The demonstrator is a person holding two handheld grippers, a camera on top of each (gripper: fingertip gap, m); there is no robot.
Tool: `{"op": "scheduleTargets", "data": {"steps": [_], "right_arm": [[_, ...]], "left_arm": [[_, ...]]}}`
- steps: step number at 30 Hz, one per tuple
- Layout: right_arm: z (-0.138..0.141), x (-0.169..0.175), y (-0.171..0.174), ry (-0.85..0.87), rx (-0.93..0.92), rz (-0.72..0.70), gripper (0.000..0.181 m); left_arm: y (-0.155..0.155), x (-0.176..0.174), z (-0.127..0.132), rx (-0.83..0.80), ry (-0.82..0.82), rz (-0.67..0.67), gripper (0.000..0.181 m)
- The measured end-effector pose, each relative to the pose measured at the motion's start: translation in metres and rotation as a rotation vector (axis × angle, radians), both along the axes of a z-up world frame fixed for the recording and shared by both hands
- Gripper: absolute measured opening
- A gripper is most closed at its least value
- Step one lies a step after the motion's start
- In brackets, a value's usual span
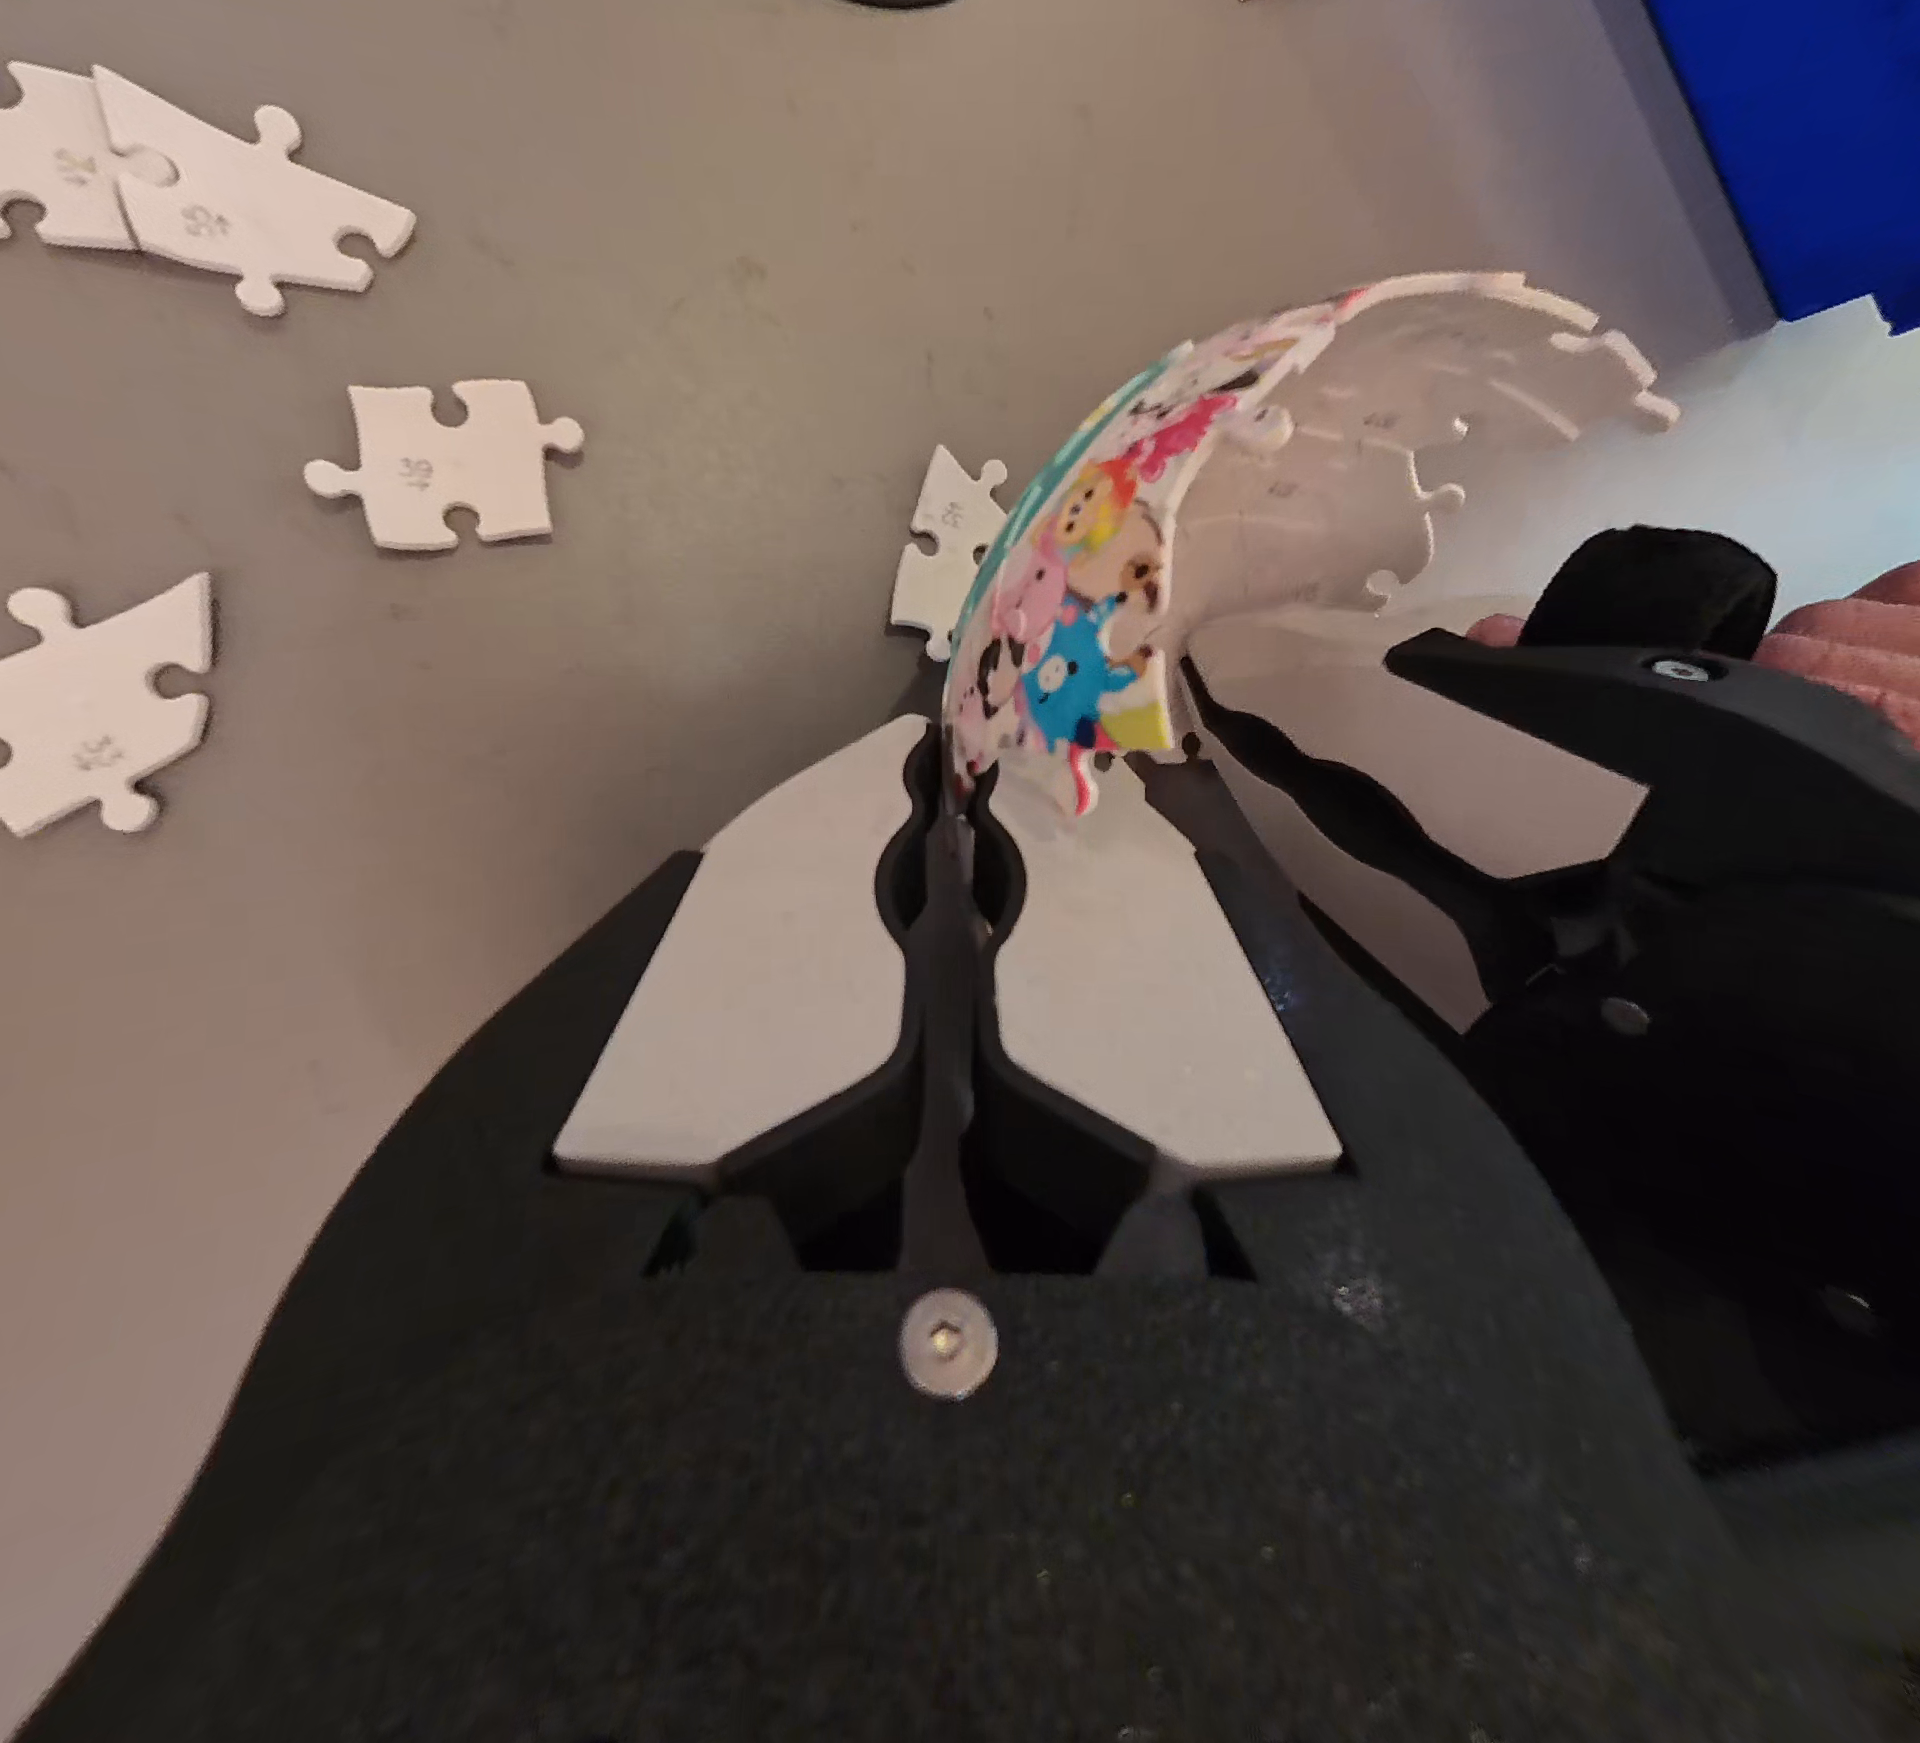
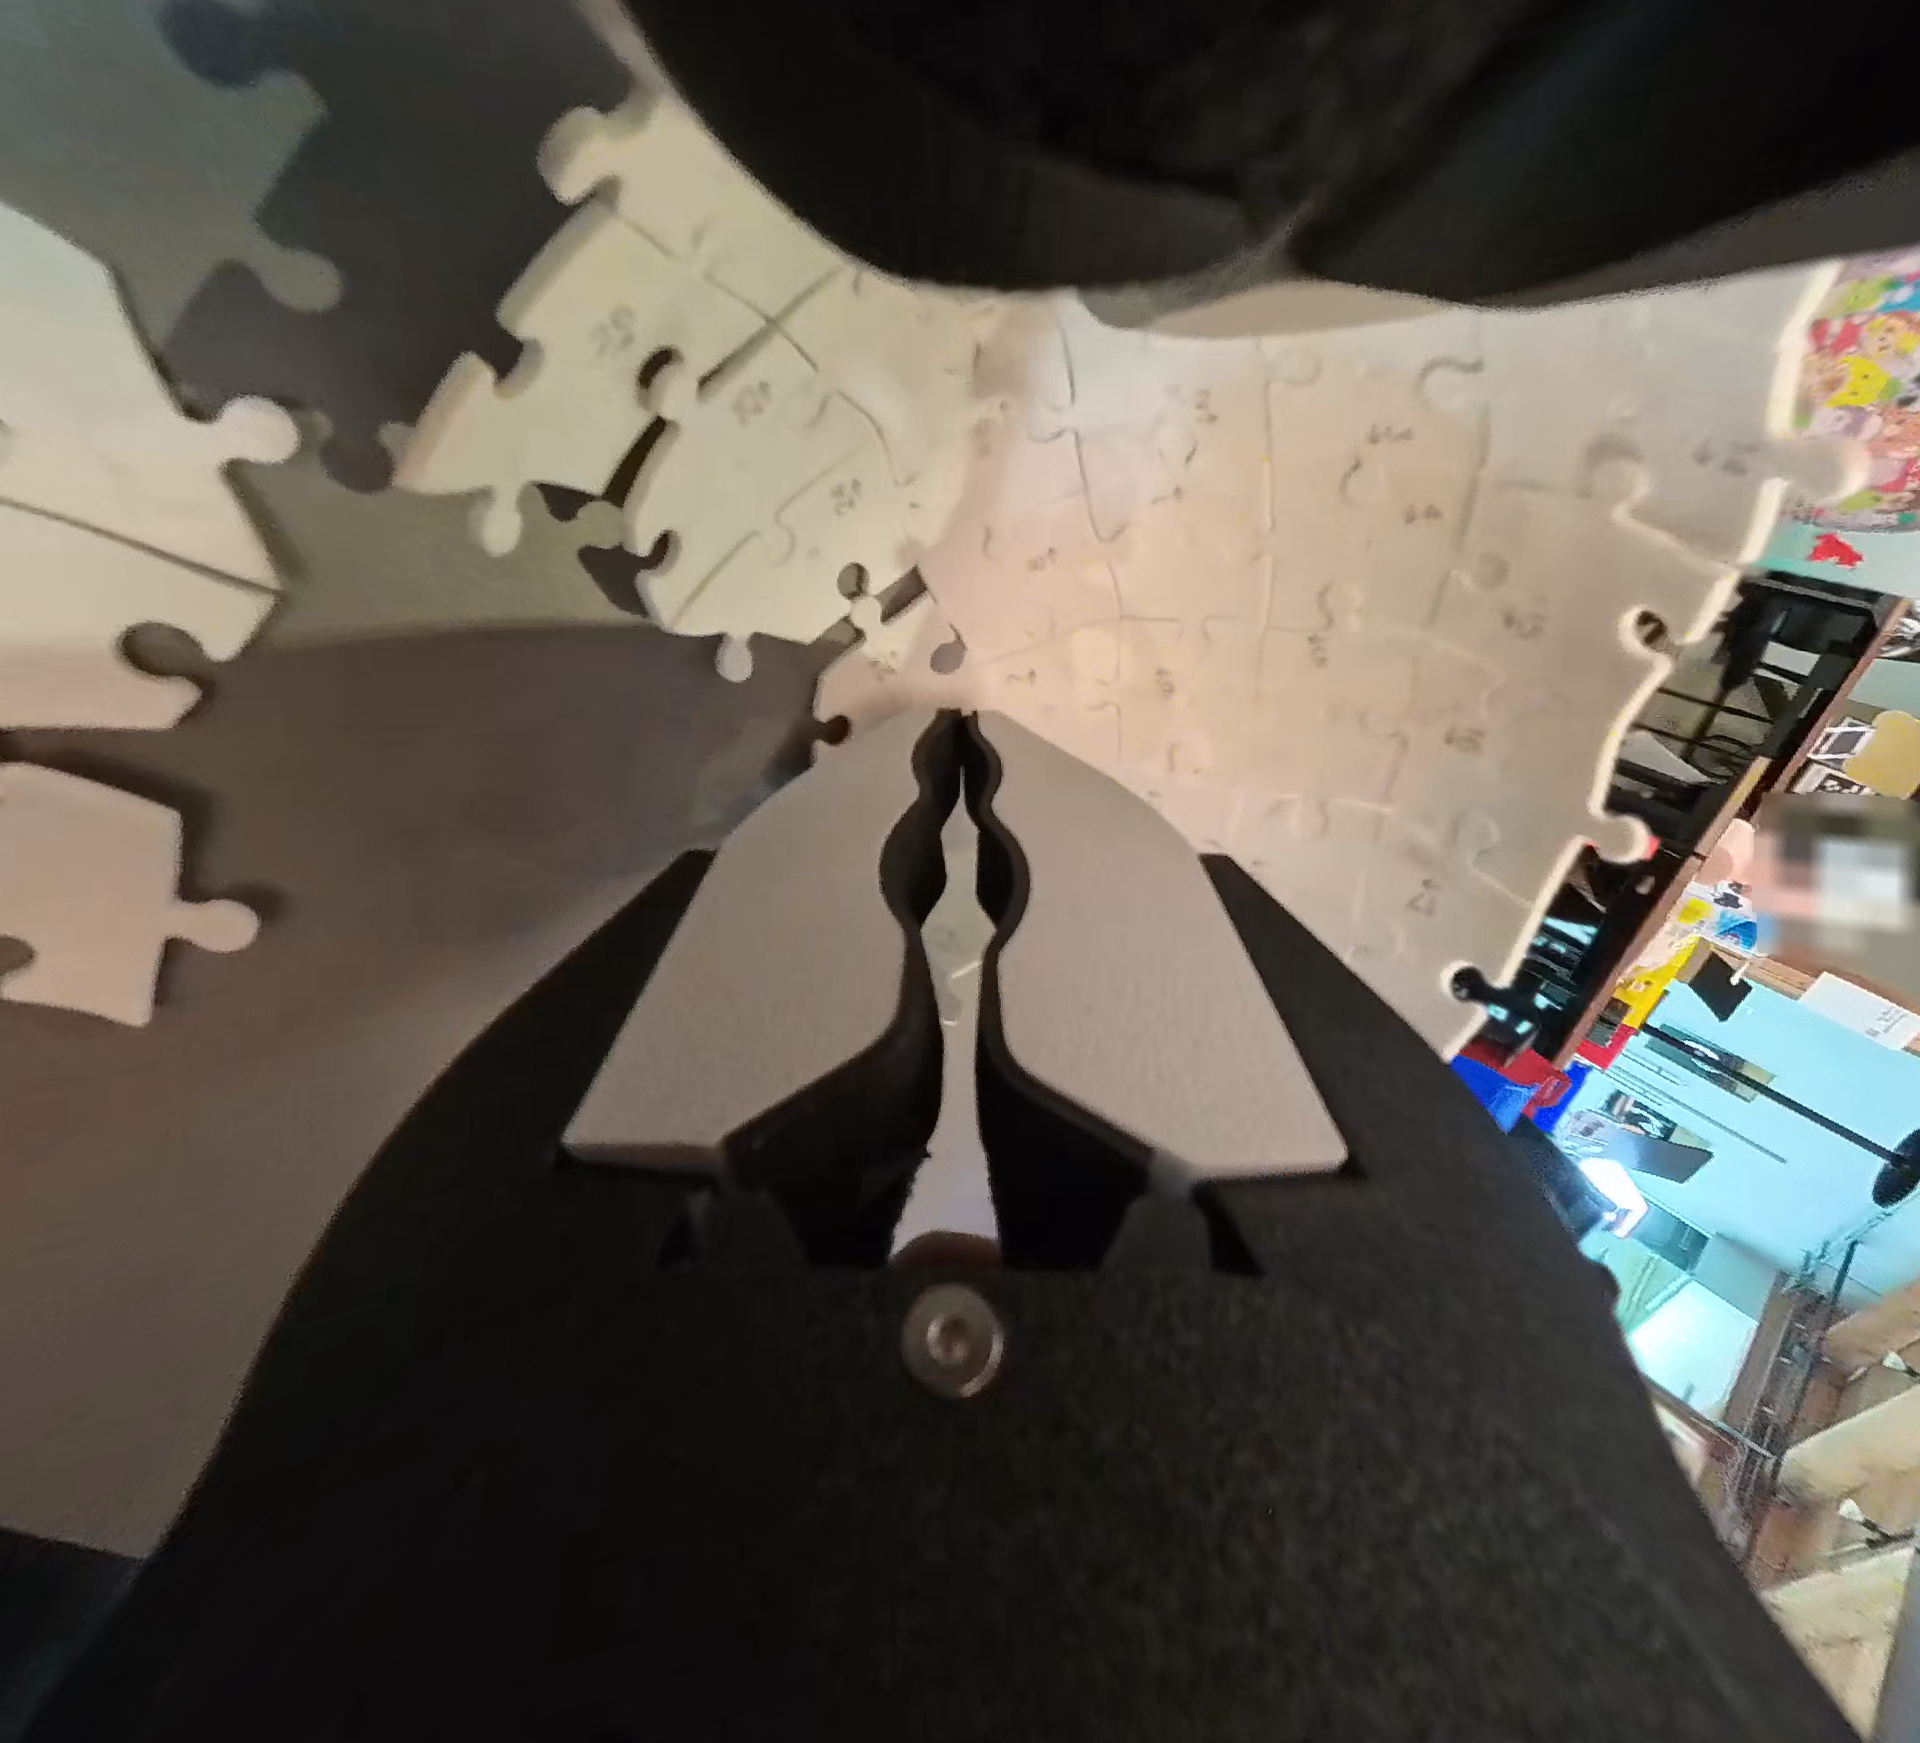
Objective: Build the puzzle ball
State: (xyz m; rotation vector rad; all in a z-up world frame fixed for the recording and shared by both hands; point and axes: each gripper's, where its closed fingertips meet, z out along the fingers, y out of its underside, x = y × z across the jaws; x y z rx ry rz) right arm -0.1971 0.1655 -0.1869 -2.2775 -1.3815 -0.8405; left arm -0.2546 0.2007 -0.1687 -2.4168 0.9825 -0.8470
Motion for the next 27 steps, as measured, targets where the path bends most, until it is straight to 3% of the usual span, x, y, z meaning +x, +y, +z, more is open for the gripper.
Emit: {"op": "scheduleTargets", "data": {"steps": [10,12,27], "right_arm": [[0.004,-0.019,-0.008,0.09,-0.012,0.132,0.003],[0.003,-0.021,-0.01,0.129,-0.026,0.106,0.036],[-0.003,-0.006,-0.008,0.105,-0.172,0.12,0.02]], "left_arm": [[0.001,0.0,0.001,0.007,0.007,0.004,0.003],[0.001,0.0,0.001,0.006,0.007,0.003,0.002],[-0.002,0.002,0.007,0.059,0.022,-0.043,0.002]]}}
